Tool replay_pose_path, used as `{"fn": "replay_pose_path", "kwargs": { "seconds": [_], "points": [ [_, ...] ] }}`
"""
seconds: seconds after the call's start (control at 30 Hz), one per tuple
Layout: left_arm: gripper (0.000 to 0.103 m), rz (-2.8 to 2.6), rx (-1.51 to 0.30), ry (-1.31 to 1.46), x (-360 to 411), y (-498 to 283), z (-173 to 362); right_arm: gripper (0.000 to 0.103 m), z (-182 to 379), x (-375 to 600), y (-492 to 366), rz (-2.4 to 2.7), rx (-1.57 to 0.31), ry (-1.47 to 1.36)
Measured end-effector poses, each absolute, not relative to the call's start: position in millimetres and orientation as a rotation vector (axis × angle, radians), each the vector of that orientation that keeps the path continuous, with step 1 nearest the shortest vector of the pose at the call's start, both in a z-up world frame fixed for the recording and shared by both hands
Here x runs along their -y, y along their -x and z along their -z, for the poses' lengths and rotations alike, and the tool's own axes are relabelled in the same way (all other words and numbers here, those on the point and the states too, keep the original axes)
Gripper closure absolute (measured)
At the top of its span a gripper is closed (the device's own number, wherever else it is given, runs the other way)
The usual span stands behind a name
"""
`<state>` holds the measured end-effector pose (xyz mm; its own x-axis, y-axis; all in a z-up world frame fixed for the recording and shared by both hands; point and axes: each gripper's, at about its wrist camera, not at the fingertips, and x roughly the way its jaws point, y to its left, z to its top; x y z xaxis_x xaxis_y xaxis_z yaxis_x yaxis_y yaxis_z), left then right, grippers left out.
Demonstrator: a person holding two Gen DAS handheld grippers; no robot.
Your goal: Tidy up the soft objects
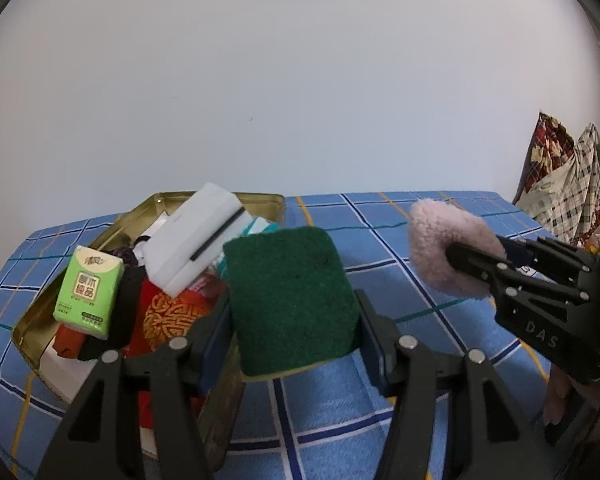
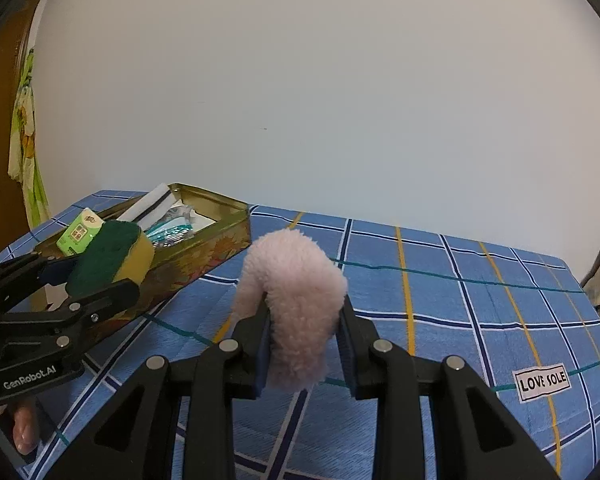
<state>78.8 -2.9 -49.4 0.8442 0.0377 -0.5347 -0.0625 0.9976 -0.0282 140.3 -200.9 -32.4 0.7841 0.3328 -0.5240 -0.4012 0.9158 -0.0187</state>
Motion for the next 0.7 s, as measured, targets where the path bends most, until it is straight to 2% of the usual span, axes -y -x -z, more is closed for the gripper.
{"fn": "replay_pose_path", "kwargs": {
  "seconds": [0.7],
  "points": [
    [0.046,-0.074,-0.545,0.056,-3.8,-58.3,46.0,0.072,25.3,210.0,-125.0,-0.431,-0.497,0.121]
  ]
}}
